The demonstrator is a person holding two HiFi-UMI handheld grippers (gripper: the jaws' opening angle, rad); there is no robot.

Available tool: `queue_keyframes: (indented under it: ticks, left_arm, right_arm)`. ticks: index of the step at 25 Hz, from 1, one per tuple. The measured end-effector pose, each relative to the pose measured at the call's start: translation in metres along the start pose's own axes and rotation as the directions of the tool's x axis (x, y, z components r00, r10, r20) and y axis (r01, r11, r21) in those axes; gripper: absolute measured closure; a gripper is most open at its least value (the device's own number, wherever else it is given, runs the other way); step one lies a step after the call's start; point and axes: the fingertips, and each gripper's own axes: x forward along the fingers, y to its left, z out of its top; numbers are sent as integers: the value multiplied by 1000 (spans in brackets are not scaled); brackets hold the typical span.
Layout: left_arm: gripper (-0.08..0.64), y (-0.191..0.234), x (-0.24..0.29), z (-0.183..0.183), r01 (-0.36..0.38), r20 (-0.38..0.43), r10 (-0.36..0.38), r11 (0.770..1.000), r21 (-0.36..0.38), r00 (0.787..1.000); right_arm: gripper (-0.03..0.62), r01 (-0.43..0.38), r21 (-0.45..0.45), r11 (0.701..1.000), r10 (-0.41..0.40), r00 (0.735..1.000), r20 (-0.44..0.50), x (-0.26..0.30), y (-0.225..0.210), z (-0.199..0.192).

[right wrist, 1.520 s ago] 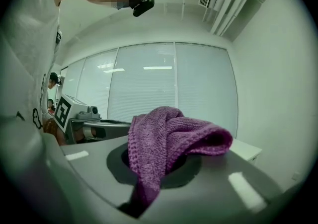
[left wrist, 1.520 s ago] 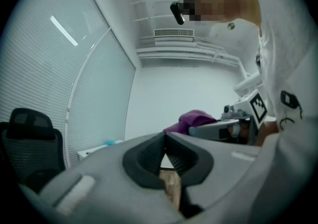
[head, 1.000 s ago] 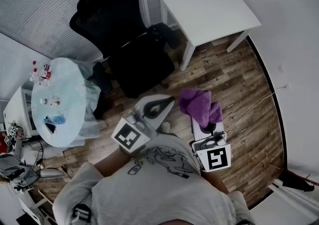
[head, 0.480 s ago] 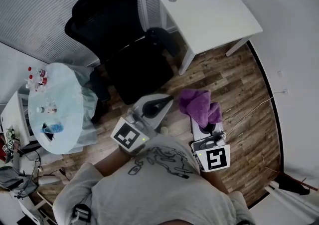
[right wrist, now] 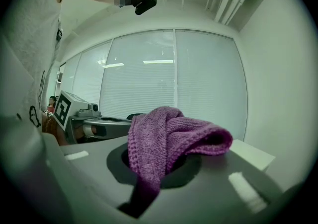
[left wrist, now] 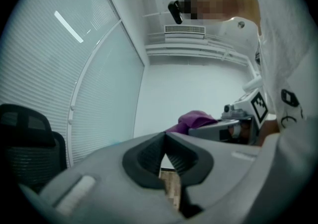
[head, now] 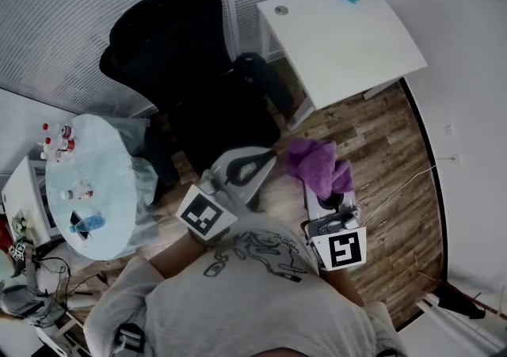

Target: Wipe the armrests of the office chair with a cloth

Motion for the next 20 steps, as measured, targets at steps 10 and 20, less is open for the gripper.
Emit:
queue_keyframes:
  ticks: [10, 20]
  left_arm:
    - [560, 79, 27, 7, 7, -8, -7, 1000, 1, 1000]
    - [560, 124, 27, 14, 5, -16, -5, 1000, 9, 1000]
  right_arm:
    - [561, 1, -8, 1000, -1, 1000, -4, 79, -28, 10]
    - [563, -3, -10, 1000, 3, 1000, 11, 123, -32, 18]
